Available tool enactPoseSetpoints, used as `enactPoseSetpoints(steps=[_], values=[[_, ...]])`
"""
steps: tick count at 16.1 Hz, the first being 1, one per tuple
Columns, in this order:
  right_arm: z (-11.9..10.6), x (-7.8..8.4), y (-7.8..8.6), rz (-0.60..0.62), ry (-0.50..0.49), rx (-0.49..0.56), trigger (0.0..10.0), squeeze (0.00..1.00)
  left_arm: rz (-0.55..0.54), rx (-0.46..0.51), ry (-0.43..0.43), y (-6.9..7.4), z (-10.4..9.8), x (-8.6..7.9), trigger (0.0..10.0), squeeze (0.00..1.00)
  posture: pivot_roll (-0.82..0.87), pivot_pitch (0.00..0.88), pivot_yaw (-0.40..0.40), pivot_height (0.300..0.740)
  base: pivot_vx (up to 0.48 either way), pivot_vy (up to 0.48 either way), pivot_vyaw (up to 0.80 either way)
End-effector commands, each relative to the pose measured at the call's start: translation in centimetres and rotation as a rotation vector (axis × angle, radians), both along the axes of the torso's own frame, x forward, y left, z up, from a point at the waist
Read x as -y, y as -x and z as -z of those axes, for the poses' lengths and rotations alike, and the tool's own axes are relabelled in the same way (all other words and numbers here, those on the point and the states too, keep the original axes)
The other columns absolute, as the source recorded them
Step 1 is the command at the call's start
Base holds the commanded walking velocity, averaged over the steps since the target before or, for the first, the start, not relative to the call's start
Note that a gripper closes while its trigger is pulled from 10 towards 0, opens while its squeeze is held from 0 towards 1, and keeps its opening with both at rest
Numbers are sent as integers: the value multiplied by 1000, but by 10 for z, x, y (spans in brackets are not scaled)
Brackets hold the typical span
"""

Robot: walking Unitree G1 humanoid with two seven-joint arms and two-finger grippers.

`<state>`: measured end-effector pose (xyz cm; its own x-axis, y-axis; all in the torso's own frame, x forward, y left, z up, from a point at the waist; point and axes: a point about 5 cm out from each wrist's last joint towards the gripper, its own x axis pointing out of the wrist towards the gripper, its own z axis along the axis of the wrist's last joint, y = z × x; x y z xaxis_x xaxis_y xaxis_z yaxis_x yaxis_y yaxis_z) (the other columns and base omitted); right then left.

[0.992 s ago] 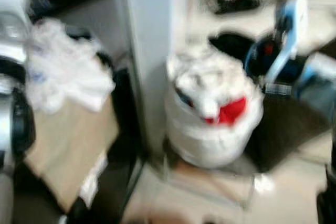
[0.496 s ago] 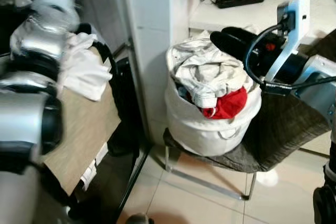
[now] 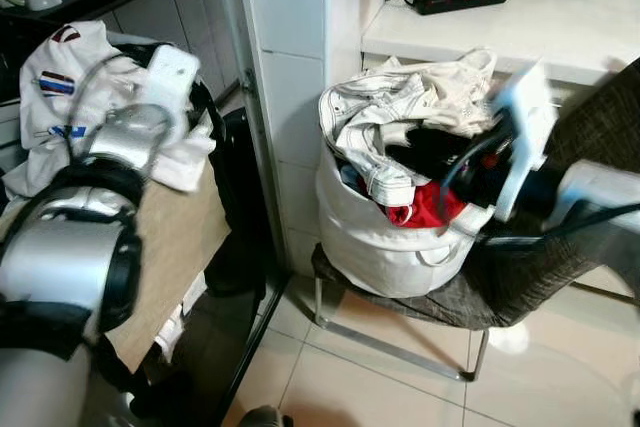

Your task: Clothes washing

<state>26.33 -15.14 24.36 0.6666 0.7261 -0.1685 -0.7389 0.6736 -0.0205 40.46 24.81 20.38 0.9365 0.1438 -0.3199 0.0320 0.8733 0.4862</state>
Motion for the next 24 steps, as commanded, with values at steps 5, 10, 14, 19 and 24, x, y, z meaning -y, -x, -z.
enactPoseSetpoints(steps=[5,10,14,19,24], values=[[-3,5,-4,55,33,50,10000,0,-220,83,-277,11,-25,-48,10000,0,-48,0,68,740,0,0,0],[-9,9,-14,133,-11,80,10000,0,-274,401,-92,4,-75,-43,10000,0,-44,0,65,740,0,0,0],[-6,6,-9,99,-19,71,10000,0,164,115,364,-10,-29,27,10000,0,-46,0,72,740,0,0,0],[-2,4,-2,56,9,57,10000,0,286,-204,10,3,27,33,10000,0,-54,0,79,740,0,0,0],[-3,7,-2,67,27,69,10000,0,108,-156,-280,6,19,1,10000,0,-64,0,85,740,0,0,0]])
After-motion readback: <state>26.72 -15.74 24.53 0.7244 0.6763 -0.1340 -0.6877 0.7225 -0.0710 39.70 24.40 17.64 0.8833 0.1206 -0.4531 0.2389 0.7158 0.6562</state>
